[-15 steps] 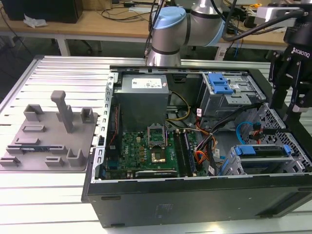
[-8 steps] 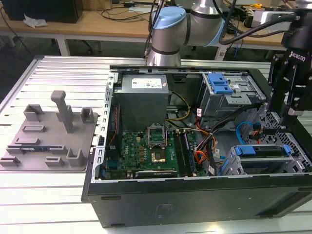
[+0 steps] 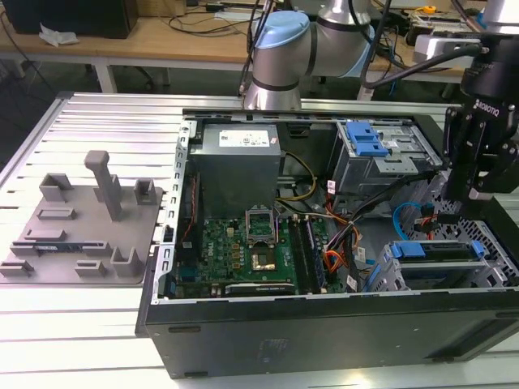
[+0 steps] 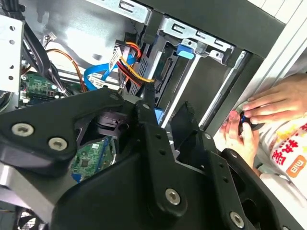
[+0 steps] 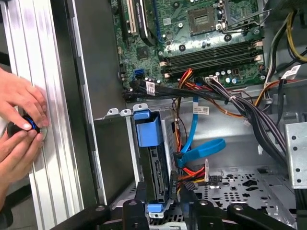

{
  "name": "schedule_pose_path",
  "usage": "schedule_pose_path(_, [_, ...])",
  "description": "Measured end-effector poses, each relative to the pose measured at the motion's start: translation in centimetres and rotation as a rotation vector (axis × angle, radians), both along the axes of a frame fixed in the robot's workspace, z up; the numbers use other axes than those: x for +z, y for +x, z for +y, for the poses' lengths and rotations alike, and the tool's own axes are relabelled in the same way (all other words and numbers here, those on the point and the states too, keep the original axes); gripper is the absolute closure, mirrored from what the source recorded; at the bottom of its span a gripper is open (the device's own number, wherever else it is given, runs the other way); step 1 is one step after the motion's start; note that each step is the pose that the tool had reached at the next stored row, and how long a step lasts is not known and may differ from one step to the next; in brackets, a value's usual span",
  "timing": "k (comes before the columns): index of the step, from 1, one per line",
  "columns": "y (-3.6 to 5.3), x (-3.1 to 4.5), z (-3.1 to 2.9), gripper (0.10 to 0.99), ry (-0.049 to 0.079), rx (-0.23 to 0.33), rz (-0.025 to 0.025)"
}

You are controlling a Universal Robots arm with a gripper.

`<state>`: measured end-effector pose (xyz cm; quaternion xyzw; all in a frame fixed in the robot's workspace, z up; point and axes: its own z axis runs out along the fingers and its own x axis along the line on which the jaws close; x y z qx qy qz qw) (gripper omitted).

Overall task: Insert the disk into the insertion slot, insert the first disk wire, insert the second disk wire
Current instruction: 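Insert the first disk wire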

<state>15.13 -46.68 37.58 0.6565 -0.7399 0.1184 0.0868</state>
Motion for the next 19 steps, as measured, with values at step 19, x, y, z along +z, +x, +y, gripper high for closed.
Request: schedule_pose_path(19, [-0.75, -1.53, 0.37, 0.757, -0.02, 0.034, -0.0404])
